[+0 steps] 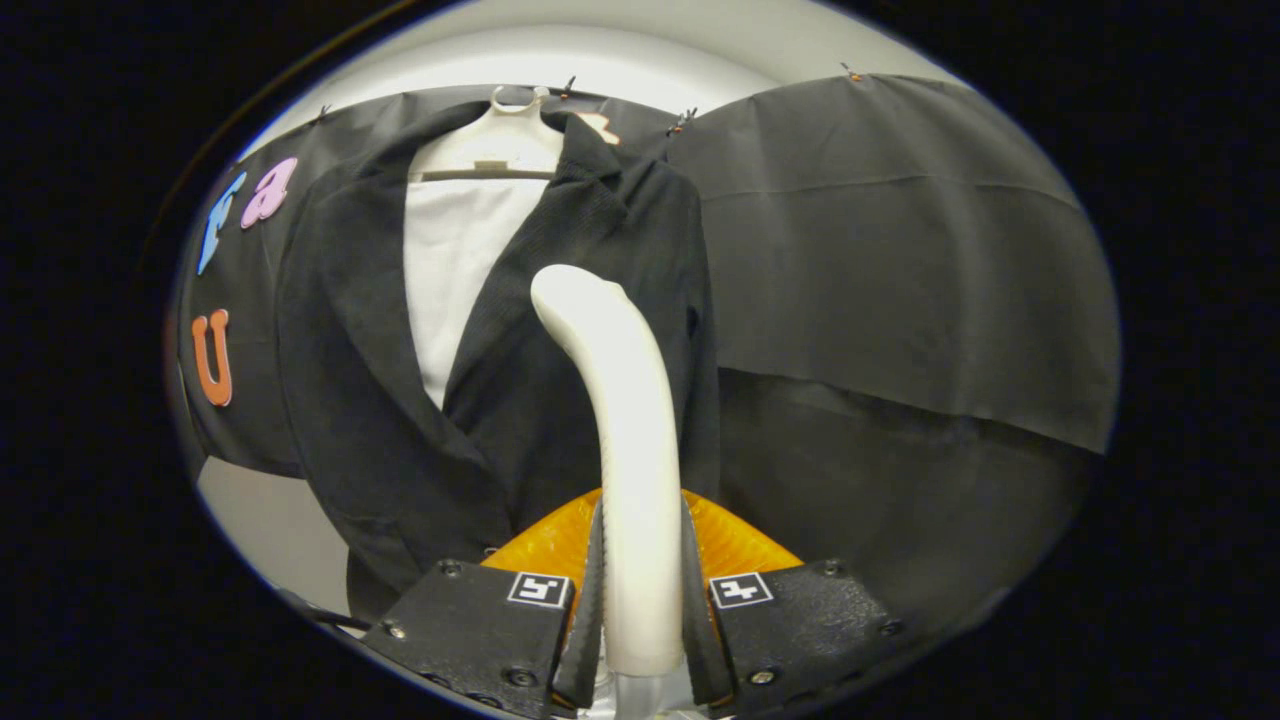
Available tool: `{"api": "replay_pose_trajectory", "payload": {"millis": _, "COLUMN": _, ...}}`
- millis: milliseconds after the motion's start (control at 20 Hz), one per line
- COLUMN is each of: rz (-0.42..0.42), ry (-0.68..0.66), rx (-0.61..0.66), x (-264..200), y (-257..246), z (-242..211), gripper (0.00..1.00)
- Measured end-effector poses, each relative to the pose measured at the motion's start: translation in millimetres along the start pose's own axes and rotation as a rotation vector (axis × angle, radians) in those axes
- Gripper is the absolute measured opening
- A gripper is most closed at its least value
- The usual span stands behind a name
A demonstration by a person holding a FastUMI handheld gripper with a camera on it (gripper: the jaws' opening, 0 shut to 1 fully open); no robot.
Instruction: Iron the clothes twice with a garment steamer, once on the left side and once on the right side.
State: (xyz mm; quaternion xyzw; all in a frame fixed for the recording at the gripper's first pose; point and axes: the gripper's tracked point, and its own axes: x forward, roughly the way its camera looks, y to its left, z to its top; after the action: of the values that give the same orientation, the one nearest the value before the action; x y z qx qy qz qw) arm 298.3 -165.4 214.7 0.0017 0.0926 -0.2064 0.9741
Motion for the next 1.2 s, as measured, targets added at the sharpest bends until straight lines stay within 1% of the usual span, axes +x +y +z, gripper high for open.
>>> {"api": "replay_pose_trajectory", "payload": {"millis": 800, "rz": 0.047, "ry": 0.118, "rx": -0.072, "x": 3.7, "y": 13.4, "z": -104.2, "gripper": 0.38}}
{"api": "replay_pose_trajectory", "payload": {"millis": 1050, "rz": 0.063, "ry": 0.158, "rx": -0.087, "x": 5.1, "y": 13.2, "z": -116.7, "gripper": 0.38}}
{"api": "replay_pose_trajectory", "payload": {"millis": 1200, "rz": 0.069, "ry": 0.186, "rx": -0.087, "x": 1.7, "y": 13.7, "z": -114.7, "gripper": 0.38}}
